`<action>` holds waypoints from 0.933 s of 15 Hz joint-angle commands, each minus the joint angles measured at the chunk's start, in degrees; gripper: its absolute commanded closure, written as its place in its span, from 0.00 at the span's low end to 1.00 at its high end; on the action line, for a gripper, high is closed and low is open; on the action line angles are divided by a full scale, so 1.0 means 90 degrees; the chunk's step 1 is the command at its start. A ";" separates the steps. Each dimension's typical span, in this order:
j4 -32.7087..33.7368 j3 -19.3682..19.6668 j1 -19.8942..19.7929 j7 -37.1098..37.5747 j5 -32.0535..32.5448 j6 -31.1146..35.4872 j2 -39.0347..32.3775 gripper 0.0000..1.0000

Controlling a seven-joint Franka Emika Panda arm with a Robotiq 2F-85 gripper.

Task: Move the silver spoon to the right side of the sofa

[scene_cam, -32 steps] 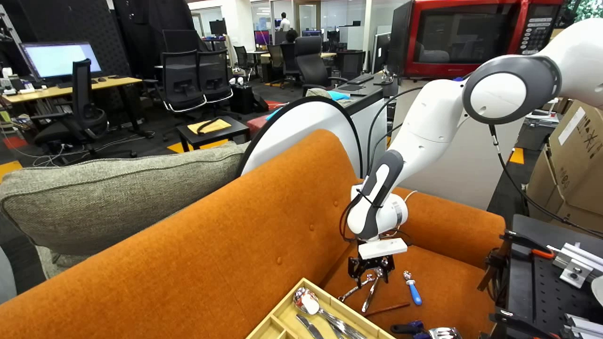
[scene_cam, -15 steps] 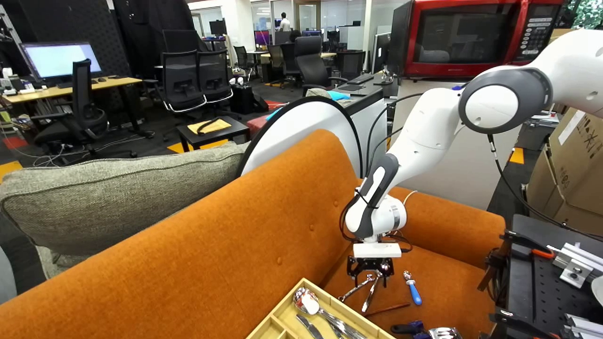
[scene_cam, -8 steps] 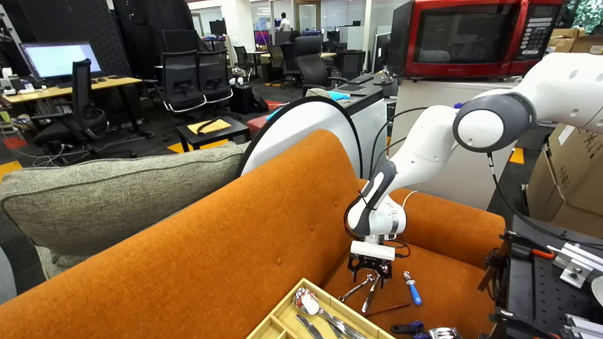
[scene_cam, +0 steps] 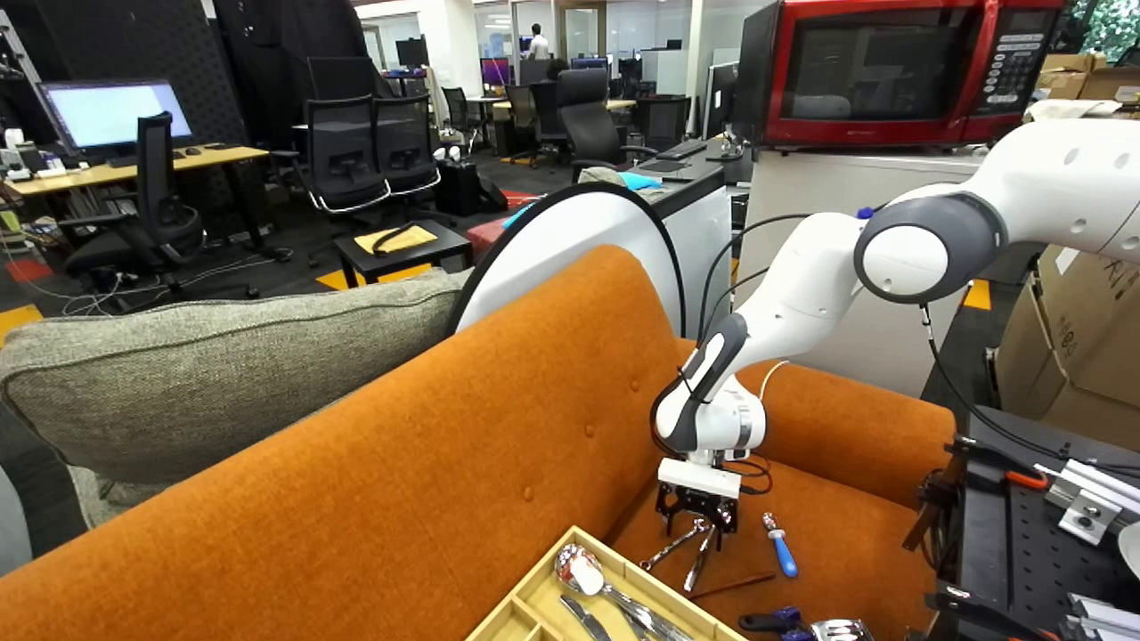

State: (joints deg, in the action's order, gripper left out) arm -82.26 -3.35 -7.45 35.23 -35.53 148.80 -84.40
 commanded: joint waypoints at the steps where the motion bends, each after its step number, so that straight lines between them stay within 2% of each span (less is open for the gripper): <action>1: -0.0037 -0.0001 -0.0072 -0.0026 -0.0094 -0.0042 -0.0002 0.00; 14: -0.0263 -0.0077 -0.0181 -0.0171 -0.0115 -0.0087 -0.0033 0.02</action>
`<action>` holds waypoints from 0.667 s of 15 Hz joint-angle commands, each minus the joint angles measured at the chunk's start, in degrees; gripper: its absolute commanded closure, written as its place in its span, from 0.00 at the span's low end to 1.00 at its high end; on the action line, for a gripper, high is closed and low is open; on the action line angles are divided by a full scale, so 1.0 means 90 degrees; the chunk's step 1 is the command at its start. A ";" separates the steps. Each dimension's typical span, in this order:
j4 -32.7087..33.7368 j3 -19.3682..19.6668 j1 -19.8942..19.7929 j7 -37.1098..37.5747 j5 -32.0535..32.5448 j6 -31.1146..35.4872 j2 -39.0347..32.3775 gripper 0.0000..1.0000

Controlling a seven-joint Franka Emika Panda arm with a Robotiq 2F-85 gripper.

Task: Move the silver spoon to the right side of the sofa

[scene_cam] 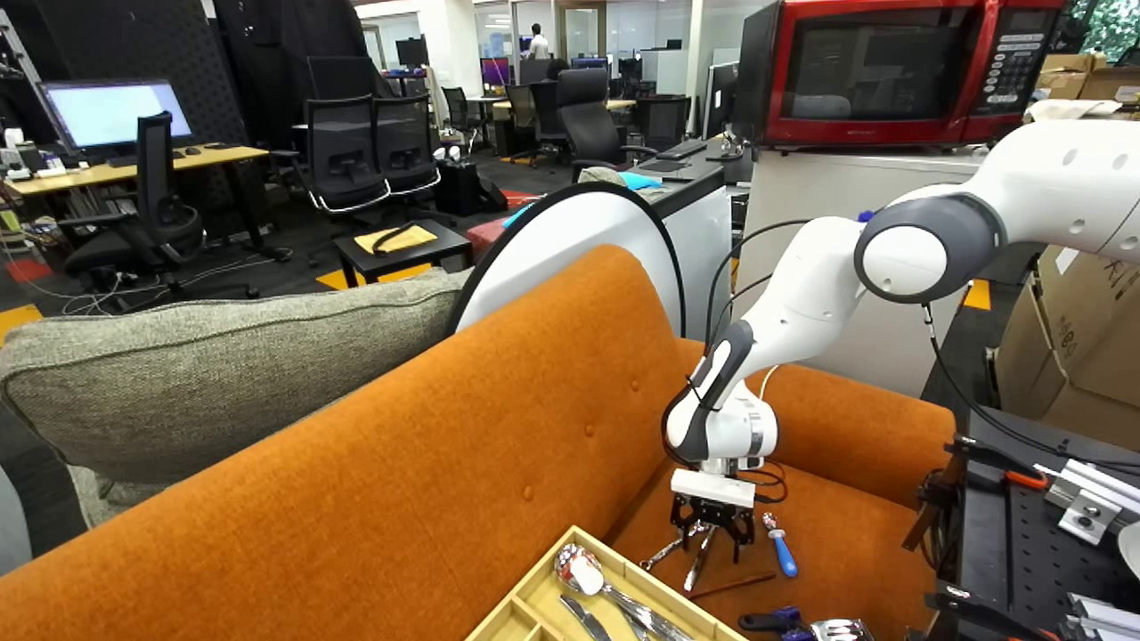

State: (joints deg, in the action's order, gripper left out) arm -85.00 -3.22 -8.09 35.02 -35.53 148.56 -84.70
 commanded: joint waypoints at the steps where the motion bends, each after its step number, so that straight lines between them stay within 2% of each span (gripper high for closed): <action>1: 0.0055 -0.0101 -0.0113 -0.0143 -0.0119 -0.0069 0.0001 0.04; 4: 0.0054 -0.0072 -0.0090 -0.0096 -0.0107 -0.0103 0.0007 0.22; 6: 0.0032 -0.0054 -0.0106 -0.0095 -0.0111 -0.0092 0.0007 0.45; 10: 0.0037 -0.0026 -0.0106 -0.0083 -0.0086 -0.0121 0.0008 0.73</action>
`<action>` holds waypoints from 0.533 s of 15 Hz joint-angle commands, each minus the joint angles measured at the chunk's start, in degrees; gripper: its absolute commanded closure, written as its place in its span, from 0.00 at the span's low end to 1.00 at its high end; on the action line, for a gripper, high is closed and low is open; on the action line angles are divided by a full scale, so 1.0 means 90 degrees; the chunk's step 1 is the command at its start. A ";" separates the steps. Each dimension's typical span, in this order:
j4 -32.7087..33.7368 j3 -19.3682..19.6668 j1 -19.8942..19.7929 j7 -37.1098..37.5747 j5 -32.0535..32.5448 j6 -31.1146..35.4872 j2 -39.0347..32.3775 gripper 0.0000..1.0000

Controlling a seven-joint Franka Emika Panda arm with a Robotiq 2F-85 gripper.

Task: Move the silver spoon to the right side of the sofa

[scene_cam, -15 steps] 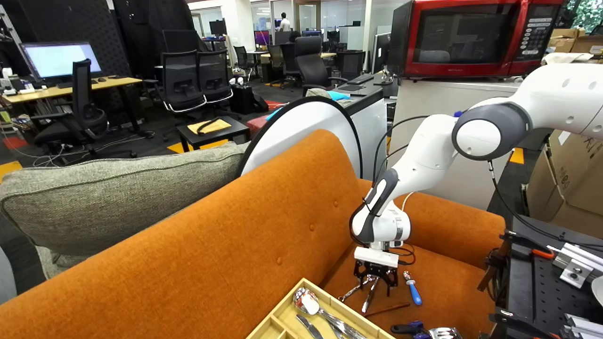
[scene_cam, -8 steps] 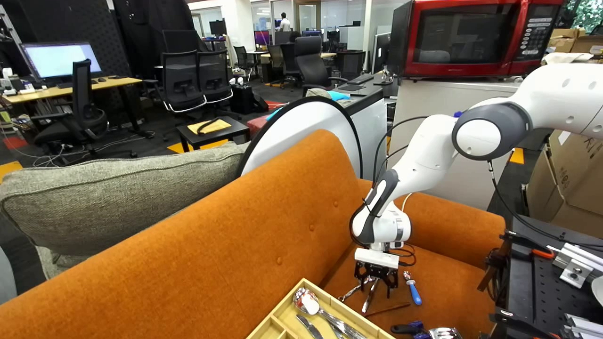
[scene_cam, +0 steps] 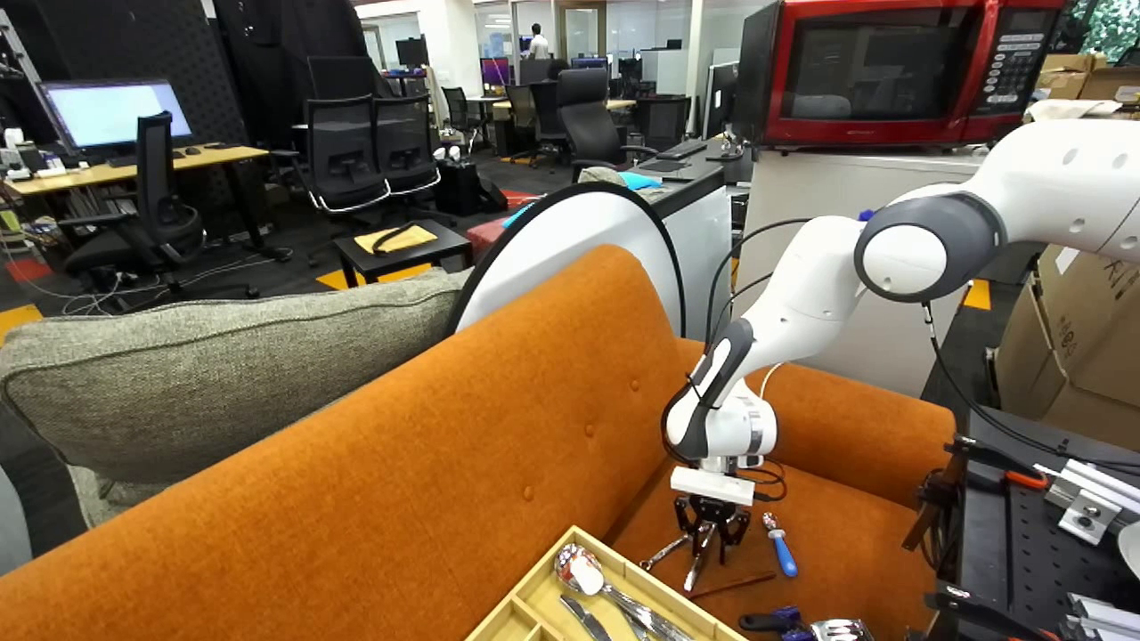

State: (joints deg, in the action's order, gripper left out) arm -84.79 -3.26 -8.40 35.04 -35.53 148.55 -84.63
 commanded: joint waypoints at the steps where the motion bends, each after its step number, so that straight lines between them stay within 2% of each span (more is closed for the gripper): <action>1: 0.0017 -0.0022 -0.0065 -0.0085 -0.0080 -0.0125 0.0000 0.81; 3: 0.0024 -0.0025 -0.0056 -0.0096 -0.0067 -0.0141 0.0000 0.95; 4: 0.0029 -0.0029 -0.0056 -0.0107 -0.0060 -0.0156 0.0001 0.99; 6: 0.0039 -0.0035 -0.0058 -0.0147 -0.0042 -0.0169 0.0001 1.00; 8: 0.0042 -0.0029 -0.0054 -0.0177 -0.0037 -0.0142 0.0002 0.97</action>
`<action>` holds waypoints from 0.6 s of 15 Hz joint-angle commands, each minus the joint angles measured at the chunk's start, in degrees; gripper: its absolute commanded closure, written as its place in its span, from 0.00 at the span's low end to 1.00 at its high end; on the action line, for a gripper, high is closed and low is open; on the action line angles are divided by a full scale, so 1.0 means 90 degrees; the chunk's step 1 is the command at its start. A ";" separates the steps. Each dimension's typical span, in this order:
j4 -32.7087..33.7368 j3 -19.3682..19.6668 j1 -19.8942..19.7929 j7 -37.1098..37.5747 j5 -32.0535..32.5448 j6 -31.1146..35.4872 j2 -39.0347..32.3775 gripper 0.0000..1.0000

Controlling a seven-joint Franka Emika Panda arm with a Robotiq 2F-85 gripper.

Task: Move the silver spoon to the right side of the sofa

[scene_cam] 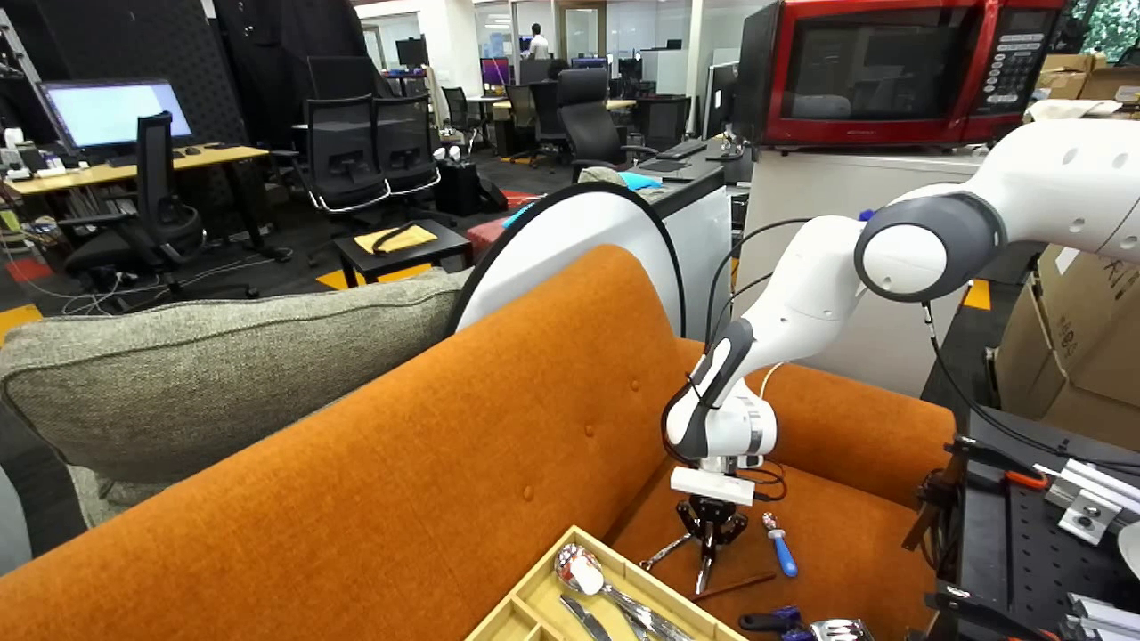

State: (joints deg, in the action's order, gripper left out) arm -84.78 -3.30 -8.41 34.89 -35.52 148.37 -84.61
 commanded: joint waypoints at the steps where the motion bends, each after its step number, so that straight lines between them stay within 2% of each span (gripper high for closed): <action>1: 0.0037 -0.0008 -0.0035 -0.0157 -0.0036 -0.0090 0.0000 0.97; 9: -0.0379 -0.0097 -0.0179 -0.0403 -0.0124 0.0121 0.0358 0.97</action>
State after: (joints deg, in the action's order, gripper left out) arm -85.00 -3.26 -8.64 34.38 -35.52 148.61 -84.16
